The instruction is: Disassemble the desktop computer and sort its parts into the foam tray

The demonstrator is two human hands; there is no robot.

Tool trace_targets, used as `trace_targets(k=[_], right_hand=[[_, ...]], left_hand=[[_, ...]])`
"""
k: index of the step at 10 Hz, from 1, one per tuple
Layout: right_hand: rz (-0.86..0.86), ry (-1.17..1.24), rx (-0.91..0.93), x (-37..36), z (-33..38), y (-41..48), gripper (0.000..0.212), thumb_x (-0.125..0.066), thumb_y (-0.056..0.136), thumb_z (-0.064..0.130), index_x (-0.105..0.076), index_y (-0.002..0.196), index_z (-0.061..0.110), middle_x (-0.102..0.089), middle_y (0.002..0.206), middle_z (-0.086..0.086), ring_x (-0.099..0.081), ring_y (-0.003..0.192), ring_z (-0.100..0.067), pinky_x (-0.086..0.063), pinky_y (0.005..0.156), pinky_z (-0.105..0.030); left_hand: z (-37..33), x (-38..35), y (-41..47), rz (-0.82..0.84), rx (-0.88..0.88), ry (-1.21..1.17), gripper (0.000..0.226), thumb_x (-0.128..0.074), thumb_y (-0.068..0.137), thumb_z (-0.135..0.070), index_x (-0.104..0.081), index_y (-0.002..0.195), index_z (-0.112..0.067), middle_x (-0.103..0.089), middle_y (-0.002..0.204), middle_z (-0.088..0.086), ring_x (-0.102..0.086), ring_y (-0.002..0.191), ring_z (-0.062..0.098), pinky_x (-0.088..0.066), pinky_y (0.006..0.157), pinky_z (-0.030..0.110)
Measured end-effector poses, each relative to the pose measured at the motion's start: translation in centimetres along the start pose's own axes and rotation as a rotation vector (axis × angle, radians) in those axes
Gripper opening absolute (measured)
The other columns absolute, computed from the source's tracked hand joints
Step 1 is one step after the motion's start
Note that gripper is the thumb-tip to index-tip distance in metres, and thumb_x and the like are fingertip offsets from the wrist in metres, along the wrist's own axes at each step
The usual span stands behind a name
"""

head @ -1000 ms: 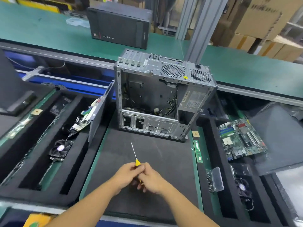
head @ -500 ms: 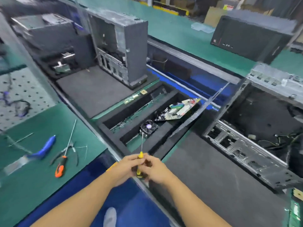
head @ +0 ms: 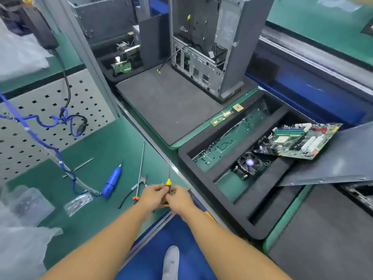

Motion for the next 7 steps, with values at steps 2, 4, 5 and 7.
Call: trace_targets(k=[2,4,5,7], right_hand=[[0.018,-0.222,-0.031,-3.7,1.3,3.4,0.030,-0.047,0.092,0.018,-0.065,0.115,0.018,-0.063,0.116,-0.011,-0.060,0.095,-0.031,-0.050,0.086,-0.036],[0.160,-0.379,-0.062,-5.0,1.5,3.4,0.036,-0.042,0.093,0.016,-0.048,0.129,0.016,-0.033,0.127,-0.013,-0.052,0.110,-0.038,-0.043,0.101,-0.043],[0.205,-0.359,-0.069,-4.3,1.6,2.8,0.042,-0.041,0.091,0.016,-0.045,0.132,0.018,-0.032,0.128,-0.013,-0.051,0.113,-0.039,-0.043,0.101,-0.049],[0.122,-0.143,-0.015,-1.1,1.9,1.9,0.052,-0.047,0.088,0.021,-0.044,0.140,0.026,-0.055,0.119,-0.007,-0.058,0.096,-0.025,-0.048,0.075,-0.032]], left_hand=[[1.5,2.5,3.9,-0.074,0.061,0.301,0.021,-0.055,0.093,-0.009,-0.073,0.081,-0.008,-0.056,0.071,0.024,-0.047,0.072,0.024,-0.037,0.066,0.032],[1.3,3.5,4.8,-0.142,0.050,0.663,0.027,-0.054,0.094,-0.020,-0.075,0.095,-0.005,-0.072,0.101,0.017,-0.064,0.095,0.029,-0.046,0.075,0.031],[0.6,3.4,4.6,-0.161,0.030,0.671,0.025,-0.053,0.094,-0.019,-0.074,0.089,-0.005,-0.070,0.101,0.008,-0.062,0.090,0.028,-0.044,0.072,0.030],[-2.6,1.9,4.6,-0.135,-0.084,0.417,0.020,-0.053,0.094,-0.014,-0.070,0.104,-0.011,-0.073,0.103,0.011,-0.067,0.101,0.029,-0.051,0.090,0.035]])
Point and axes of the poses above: each hand's wrist, its own y-axis towards the middle knuckle, its own x-axis out of the back of the hand, z = x × y, the point moved 2 cm from there along y, towards the middle knuckle
